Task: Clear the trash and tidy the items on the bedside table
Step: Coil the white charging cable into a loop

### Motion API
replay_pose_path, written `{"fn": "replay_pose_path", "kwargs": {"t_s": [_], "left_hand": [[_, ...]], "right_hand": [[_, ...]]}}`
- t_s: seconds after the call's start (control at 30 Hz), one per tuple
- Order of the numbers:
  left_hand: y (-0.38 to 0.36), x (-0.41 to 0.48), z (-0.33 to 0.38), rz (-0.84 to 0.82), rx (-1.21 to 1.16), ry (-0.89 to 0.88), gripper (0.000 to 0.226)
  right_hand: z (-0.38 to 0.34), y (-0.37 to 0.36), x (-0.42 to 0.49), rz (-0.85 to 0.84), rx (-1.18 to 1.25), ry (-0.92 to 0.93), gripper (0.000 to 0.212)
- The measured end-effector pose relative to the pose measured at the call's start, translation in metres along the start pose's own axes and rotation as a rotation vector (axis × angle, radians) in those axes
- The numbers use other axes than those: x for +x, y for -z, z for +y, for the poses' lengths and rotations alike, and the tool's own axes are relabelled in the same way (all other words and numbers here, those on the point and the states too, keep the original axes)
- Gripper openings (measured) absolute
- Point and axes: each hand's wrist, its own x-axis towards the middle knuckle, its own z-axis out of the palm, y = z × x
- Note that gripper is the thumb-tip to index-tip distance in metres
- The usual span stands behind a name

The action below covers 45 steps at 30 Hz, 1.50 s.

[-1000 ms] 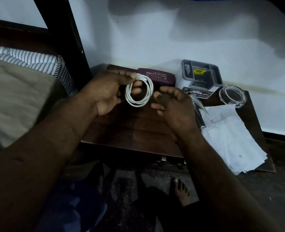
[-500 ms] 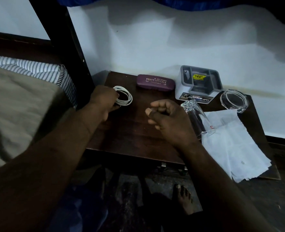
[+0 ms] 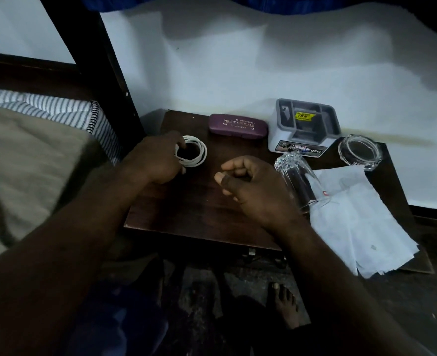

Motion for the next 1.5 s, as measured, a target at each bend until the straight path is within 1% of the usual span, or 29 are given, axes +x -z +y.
{"fn": "replay_pose_path", "kwargs": {"t_s": [0.07,0.17,0.27,0.33,0.47,0.53,0.7,0.8,1.03,1.27,1.4,1.5], "left_hand": [[-0.001,-0.001,0.005,-0.075,-0.046,-0.039,0.052],[-0.005,0.001,0.012,-0.099,-0.064,-0.063,0.051],[-0.009,0.006,0.019,-0.083,-0.08,-0.059,0.055],[-0.011,0.011,0.022,-0.043,-0.069,-0.059,0.058],[-0.015,0.021,0.026,-0.017,-0.064,-0.059,0.051],[-0.017,0.026,0.027,0.001,-0.019,-0.07,0.05],[-0.02,0.037,0.021,0.027,0.046,-0.072,0.072],[-0.021,0.043,0.021,0.035,0.056,-0.068,0.072],[-0.021,0.054,0.023,0.062,0.122,-0.104,0.061],[-0.023,0.058,0.02,0.086,0.257,-0.099,0.074],[-0.025,0.058,0.016,0.079,0.283,-0.055,0.08],[-0.025,0.055,0.016,0.081,0.255,-0.023,0.084]], "right_hand": [[0.0,-0.002,-0.001,-0.012,-0.028,0.011,0.017],[0.001,-0.004,-0.003,-0.024,-0.068,0.035,0.017],[0.003,-0.003,-0.005,-0.023,-0.119,0.064,0.017],[0.005,-0.001,-0.006,-0.014,-0.154,0.071,0.017],[0.011,0.002,-0.007,-0.007,-0.175,0.074,0.017],[0.012,0.004,-0.006,-0.005,-0.177,0.077,0.017],[0.012,0.007,-0.002,-0.016,-0.172,0.074,0.017],[0.013,0.006,0.001,-0.022,-0.171,0.076,0.017],[0.019,0.01,0.003,-0.016,-0.195,0.104,0.018],[0.017,0.016,0.001,0.001,-0.19,0.119,0.019],[0.017,0.017,-0.002,-0.004,-0.206,0.129,0.019],[0.016,0.018,-0.003,-0.015,-0.2,0.134,0.02]]}}
